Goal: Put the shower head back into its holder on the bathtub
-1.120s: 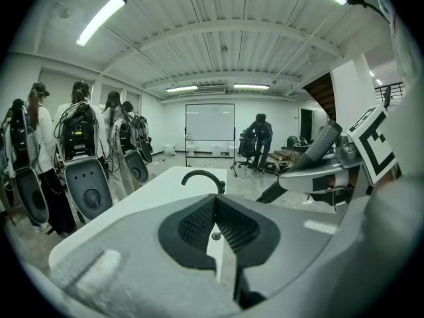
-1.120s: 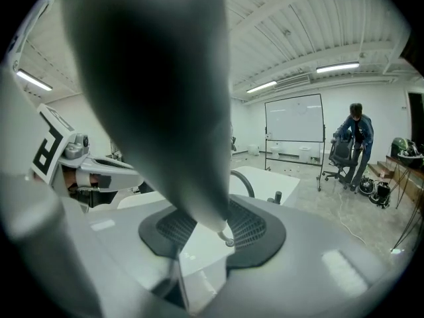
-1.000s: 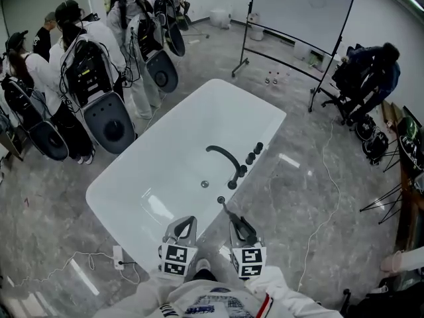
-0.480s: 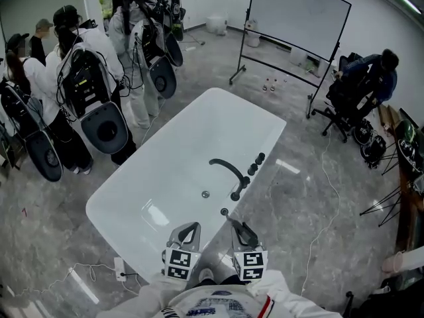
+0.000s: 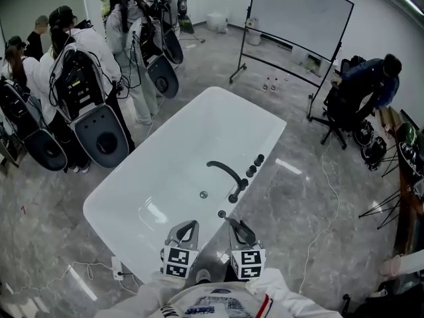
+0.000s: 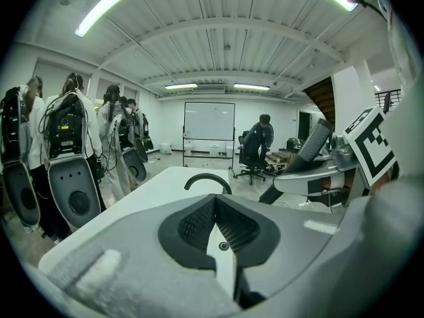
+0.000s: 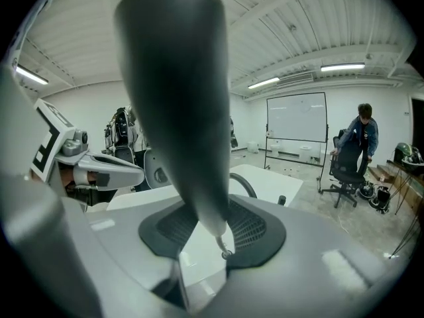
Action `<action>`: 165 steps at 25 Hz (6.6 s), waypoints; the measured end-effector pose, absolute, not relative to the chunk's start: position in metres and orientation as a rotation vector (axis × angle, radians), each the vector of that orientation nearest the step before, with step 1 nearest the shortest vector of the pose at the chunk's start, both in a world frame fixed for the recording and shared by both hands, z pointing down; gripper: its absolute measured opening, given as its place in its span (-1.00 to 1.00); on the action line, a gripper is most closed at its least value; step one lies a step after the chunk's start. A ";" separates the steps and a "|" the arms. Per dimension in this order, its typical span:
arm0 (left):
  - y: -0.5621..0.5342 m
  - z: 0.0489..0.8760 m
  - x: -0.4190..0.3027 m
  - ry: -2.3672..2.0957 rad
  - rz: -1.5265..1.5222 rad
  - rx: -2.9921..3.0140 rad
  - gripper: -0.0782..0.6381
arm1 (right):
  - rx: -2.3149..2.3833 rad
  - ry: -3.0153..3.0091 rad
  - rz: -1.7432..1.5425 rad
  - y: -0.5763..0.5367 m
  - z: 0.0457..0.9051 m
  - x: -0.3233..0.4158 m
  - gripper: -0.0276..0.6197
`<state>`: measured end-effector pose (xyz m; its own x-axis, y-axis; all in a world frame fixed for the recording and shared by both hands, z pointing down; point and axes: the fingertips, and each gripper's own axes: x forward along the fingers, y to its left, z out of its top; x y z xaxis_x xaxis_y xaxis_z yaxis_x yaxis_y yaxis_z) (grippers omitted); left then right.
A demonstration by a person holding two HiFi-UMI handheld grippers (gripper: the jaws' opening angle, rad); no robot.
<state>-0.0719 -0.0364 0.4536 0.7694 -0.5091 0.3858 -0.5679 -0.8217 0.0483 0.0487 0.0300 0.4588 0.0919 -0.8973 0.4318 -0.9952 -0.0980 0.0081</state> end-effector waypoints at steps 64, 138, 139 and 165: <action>-0.085 0.529 -0.027 -1.407 0.659 2.321 -0.78 | 1.306 -2.214 0.567 -0.079 0.548 0.098 -0.49; -0.078 0.720 0.000 -1.198 0.626 2.162 -0.78 | 1.181 -2.026 0.687 -0.076 0.741 0.092 -0.49; -0.078 0.720 -0.001 -1.200 0.625 2.160 -0.78 | 1.180 -2.024 0.690 -0.076 0.743 0.092 -0.49; -0.080 0.741 -0.004 -1.183 0.623 2.112 -0.78 | 1.182 -2.008 0.660 -0.084 0.758 0.080 -0.48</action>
<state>-0.0044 -0.0801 0.7415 0.4845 -0.5709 0.6629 -0.8695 -0.3972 0.2934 0.0801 -0.0844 0.7584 -0.3341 -0.5294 0.7798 -0.8887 0.4525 -0.0737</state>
